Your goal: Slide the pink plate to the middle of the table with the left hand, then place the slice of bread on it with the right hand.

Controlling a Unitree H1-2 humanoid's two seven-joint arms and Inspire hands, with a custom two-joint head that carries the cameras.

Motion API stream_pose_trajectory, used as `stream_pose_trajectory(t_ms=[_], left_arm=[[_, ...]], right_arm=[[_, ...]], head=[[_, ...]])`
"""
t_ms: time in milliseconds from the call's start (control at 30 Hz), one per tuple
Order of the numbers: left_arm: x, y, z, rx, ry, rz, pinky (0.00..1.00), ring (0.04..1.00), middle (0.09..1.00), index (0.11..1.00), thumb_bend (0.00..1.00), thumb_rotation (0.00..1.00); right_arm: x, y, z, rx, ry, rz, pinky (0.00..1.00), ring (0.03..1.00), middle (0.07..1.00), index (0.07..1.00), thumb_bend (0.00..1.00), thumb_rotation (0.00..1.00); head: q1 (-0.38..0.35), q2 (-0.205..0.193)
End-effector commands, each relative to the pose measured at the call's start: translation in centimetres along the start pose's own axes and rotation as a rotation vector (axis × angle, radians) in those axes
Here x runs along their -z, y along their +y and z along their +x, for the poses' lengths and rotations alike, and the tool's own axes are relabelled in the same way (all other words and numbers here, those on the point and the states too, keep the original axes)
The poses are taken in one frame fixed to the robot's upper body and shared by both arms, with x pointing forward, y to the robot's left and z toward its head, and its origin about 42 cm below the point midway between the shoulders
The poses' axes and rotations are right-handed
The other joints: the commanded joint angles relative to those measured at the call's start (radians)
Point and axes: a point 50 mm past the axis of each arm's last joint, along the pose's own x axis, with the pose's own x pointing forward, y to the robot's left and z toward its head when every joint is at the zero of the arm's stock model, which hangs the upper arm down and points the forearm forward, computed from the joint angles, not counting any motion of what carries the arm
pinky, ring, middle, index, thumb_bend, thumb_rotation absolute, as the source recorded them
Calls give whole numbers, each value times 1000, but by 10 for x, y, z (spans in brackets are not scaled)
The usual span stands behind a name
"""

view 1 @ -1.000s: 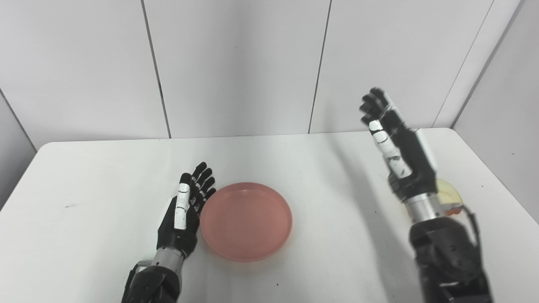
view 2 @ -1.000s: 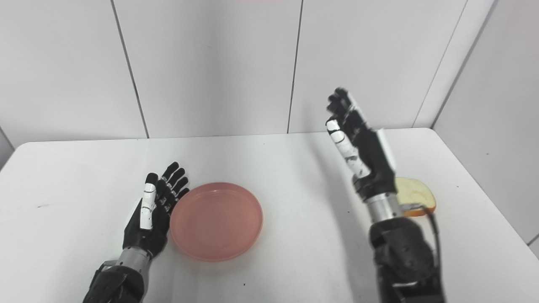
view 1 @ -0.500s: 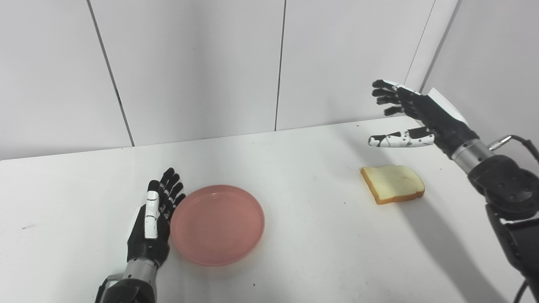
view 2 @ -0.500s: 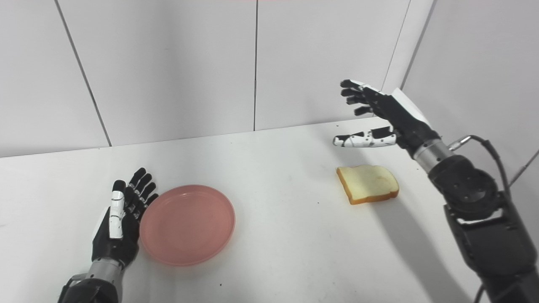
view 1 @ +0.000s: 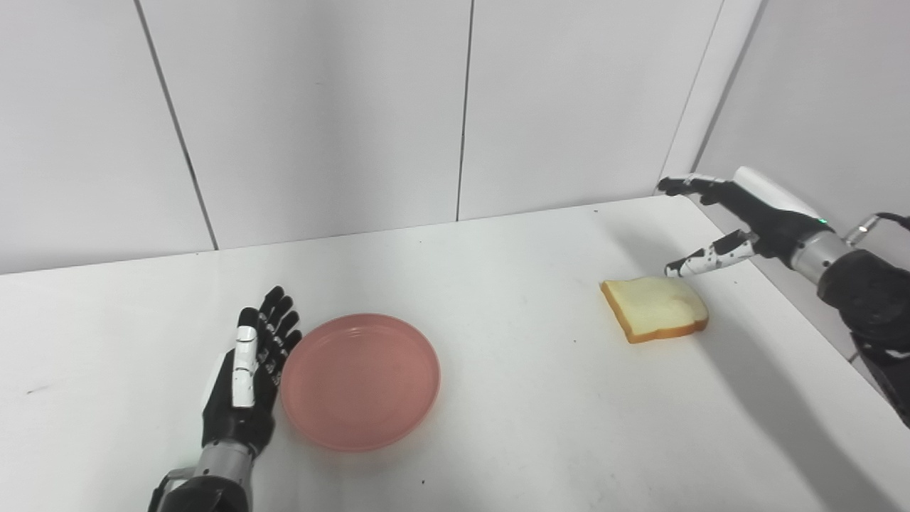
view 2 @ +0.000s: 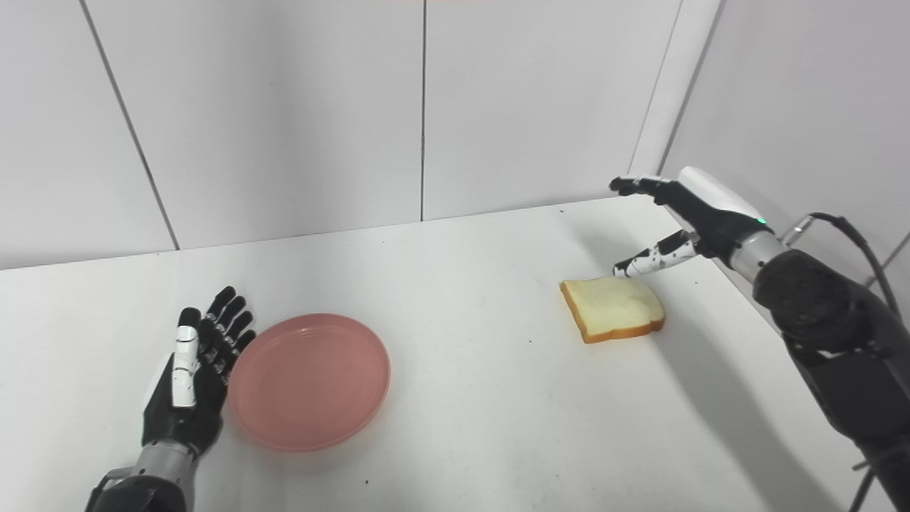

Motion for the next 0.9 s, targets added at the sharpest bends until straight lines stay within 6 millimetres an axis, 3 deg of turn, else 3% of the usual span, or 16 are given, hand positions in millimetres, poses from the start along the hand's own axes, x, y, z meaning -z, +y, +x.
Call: stream_pose_trajectory(t_ms=[0,200,633,867], left_arm=[[-6,4,3,4,-3,-11,986,989,983,932,666,979],[-6,7,3,8,-4,-9,980,988,984,930,673,977],[-8,7,2,15,-6,-3,977,986,981,928,683,972],[-7,7,2,13,-3,1,970,983,978,925,686,971]], right_arm=[[-10,-34,1,37,-37,-69,946,944,886,906,901,126],[-11,-34,12,-58,-39,-166,886,940,928,938,927,140],[-23,-9,42,-223,65,-341,857,999,997,955,986,179],[-23,2,53,-275,110,-418,965,1000,1000,982,1000,190]], head=[[0,1],[-13,-1],[-8,2],[-8,5]])
